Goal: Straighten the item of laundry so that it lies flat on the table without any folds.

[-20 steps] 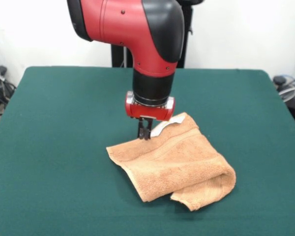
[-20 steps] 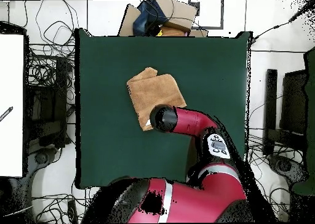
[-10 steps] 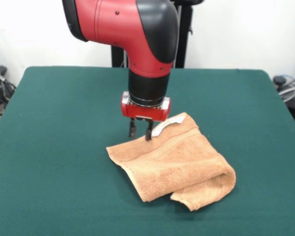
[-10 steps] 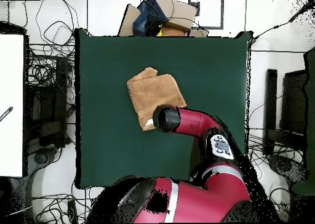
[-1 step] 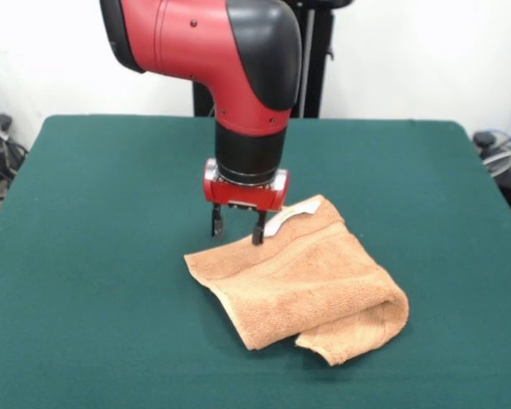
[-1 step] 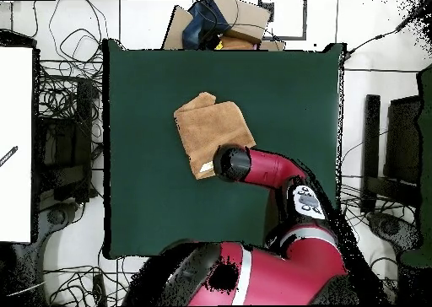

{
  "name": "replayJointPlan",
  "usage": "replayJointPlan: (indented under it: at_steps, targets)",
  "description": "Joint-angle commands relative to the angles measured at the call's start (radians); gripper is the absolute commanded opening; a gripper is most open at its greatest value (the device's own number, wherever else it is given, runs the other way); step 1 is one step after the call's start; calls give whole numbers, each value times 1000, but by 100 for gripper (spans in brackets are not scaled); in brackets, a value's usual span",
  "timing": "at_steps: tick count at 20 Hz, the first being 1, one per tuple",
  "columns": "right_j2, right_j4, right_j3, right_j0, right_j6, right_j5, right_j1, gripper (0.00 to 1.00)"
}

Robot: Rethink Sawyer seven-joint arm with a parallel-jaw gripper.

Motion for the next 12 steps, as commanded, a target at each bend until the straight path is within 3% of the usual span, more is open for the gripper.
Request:
replayJointPlan:
  at_steps: [1, 12]
  targets:
    - [81, -30, -21, 13, 94, -64, 29, 100]
    - [98, -30, -69, 10, 65, -30, 42, 100]
